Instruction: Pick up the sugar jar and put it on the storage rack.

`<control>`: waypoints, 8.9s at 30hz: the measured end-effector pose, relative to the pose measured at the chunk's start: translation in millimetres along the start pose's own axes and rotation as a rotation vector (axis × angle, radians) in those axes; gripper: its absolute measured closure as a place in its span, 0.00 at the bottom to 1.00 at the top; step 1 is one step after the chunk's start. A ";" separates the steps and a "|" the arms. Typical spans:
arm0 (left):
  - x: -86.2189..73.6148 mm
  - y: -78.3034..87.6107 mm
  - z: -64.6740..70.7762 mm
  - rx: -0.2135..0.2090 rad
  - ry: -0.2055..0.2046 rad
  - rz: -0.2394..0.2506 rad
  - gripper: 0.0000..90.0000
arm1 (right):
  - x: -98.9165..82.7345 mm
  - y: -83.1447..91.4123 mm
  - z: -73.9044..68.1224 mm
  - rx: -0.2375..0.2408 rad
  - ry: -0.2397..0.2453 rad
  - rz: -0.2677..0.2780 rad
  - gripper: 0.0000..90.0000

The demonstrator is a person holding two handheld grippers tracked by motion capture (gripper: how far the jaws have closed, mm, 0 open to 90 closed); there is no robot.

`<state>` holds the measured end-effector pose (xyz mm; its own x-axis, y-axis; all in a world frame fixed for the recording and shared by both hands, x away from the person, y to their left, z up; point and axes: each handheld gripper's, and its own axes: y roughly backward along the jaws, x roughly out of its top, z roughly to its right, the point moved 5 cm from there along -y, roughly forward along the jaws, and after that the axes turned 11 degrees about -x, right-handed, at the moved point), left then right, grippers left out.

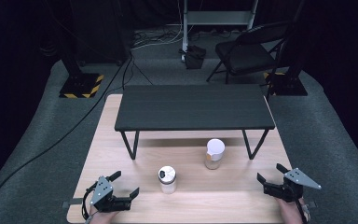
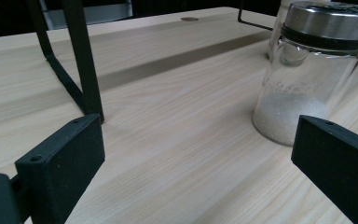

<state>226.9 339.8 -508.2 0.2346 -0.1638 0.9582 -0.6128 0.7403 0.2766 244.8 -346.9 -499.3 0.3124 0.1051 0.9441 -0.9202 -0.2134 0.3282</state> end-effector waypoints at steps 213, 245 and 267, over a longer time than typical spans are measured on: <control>237.9 -93.5 26.7 -0.085 -0.096 0.017 0.35 | 1.7 -1.6 -2.2 0.018 0.013 -0.009 0.07; 267.4 -139.3 13.8 0.025 -0.052 -0.056 0.34 | 1.7 -2.3 -0.9 0.024 0.010 -0.008 0.07; 229.7 -103.8 21.4 0.020 -0.095 -0.031 0.11 | 1.9 -2.1 -2.6 0.021 0.018 -0.009 0.07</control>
<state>328.3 211.3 -315.2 0.1816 -0.2478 0.9516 -0.6218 0.7208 0.3063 246.7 -343.7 -498.2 0.3156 0.1247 0.9407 -0.9123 -0.2329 0.3370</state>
